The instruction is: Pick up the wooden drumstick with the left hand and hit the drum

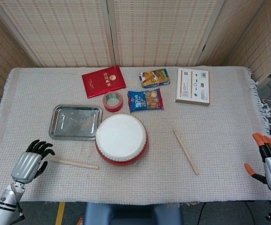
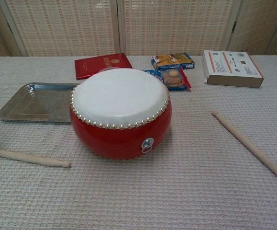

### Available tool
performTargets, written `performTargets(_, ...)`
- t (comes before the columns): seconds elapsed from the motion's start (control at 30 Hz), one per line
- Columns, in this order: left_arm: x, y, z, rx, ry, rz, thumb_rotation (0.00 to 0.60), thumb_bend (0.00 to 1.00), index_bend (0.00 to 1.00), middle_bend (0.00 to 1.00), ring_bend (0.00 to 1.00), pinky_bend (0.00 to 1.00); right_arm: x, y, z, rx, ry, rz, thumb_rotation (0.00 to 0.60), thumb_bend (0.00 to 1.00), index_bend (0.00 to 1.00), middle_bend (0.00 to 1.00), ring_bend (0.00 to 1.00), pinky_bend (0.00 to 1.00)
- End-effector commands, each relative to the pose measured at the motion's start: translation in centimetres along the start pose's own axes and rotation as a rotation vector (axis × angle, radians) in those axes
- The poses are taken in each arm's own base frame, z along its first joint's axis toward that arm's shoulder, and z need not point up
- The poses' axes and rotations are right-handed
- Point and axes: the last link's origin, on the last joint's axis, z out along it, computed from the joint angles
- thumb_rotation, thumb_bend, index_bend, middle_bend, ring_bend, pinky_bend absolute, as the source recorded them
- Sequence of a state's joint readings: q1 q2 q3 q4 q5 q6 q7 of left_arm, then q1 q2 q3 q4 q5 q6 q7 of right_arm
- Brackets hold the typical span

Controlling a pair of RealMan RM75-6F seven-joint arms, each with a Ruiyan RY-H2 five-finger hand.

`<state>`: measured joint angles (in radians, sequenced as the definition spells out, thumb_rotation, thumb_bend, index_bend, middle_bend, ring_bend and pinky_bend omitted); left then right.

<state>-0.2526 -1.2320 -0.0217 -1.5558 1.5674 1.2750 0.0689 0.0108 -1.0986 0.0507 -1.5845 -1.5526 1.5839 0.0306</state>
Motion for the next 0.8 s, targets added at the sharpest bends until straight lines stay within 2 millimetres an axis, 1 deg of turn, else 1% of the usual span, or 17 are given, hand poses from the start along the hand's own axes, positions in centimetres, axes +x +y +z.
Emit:
performTargets(0.03, -1.5, 1.9, 1.1, -0.052, -0.089, 0.015, 0.6, 0.39, 0.4, 0.2, 0.14, 0.1, 0.0, 0.0, 0.0, 0.0, 0.003, 0.006, 0.6, 0.24, 0.0, 0.08, 0.0, 0.0)
performTargets(0.1, -2.0, 2.9, 1.8, -0.058, -0.099, 0.014, 0.6, 0.35, 0.39, 0.2, 0.14, 0.1, -0.1, 0.1, -0.1, 0.003, 0.004, 0.009, 0.6, 0.24, 0.0, 0.08, 0.0, 0.0)
performTargets(0.23, -3.3, 4.4, 2.7, -0.065, -0.117, 0.004, 0.6, 0.33, 0.39, 0.19, 0.14, 0.09, 0.0, 0.2, -0.2, 0.003, 0.008, 0.008, 0.6, 0.23, 0.0, 0.08, 0.0, 0.0)
performTargets(0.47, -4.9, 6.0, 3.9, -0.06, -0.154, -0.013, 0.6, 0.29, 0.4, 0.19, 0.14, 0.09, -0.1, 0.3, -0.3, 0.005, 0.004, 0.015, 0.6, 0.23, 0.0, 0.08, 0.0, 0.0)
performTargets(0.6, -5.4, 6.9, 4.5, -0.045, -0.153, -0.022, 0.6, 0.28, 0.43, 0.19, 0.14, 0.08, -0.2, 0.3, -0.2, 0.007, 0.001, 0.018, 0.6, 0.23, 0.0, 0.07, 0.0, 0.0)
performTargets(0.7, -5.8, 7.5, 5.0, -0.036, -0.175, -0.036, 0.6, 0.28, 0.44, 0.19, 0.13, 0.08, -0.2, 0.4, -0.2, 0.011, 0.0, 0.02, 0.6, 0.23, 0.0, 0.07, 0.0, 0.0)
performTargets(0.8, -6.3, 7.9, 5.4, -0.023, -0.204, -0.046, 0.6, 0.3, 0.45, 0.19, 0.12, 0.07, -0.3, 0.4, -0.2, 0.013, -0.005, 0.023, 0.6, 0.23, 0.0, 0.07, 0.0, 0.0)
